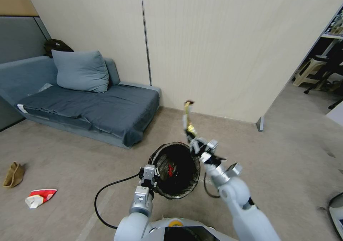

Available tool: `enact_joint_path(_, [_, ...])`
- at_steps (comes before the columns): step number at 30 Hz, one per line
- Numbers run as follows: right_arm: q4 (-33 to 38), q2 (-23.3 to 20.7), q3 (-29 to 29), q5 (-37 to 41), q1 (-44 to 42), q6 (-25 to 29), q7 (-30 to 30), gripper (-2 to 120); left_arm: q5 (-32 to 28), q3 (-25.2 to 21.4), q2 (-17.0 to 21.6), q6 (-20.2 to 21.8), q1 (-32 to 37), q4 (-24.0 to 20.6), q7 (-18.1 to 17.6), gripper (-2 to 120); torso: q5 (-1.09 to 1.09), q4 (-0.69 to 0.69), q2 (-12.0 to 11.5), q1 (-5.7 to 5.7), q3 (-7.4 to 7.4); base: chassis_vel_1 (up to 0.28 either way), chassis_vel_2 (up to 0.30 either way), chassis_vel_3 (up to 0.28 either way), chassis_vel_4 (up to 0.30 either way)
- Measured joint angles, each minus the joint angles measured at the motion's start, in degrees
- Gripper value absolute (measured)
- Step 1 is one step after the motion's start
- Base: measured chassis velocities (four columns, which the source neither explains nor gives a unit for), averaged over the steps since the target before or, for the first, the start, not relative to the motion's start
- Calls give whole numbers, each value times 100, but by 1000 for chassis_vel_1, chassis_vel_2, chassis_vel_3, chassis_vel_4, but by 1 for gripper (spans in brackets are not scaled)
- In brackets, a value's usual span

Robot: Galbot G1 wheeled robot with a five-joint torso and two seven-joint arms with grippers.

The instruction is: Pick up the trash bin, then pick up the garbage from the floor and place it into the trash bin.

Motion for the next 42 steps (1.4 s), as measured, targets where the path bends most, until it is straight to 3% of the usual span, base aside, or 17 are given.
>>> enact_joint_path(7, [-439, 81, -185, -422, -257, 216, -104, 0, -16, -5, -2, 0, -24, -15, 1, 1, 0, 0, 0, 0, 0, 0, 0, 0, 0])
enact_joint_path(29, [-1408, 240, -2, -655, -180, 514, -187, 0, -18, -6, 2, -4, -37, -101, 6, 1, 0, 0, 0, 0, 0, 0, 0, 0, 0])
enact_joint_path(42, [-1435, 298, -15, -900, -129, 565, -174, 46, -11, -25, -7, -4, -27, -127, 7, 1, 0, 0, 0, 0, 0, 0, 0, 0, 0])
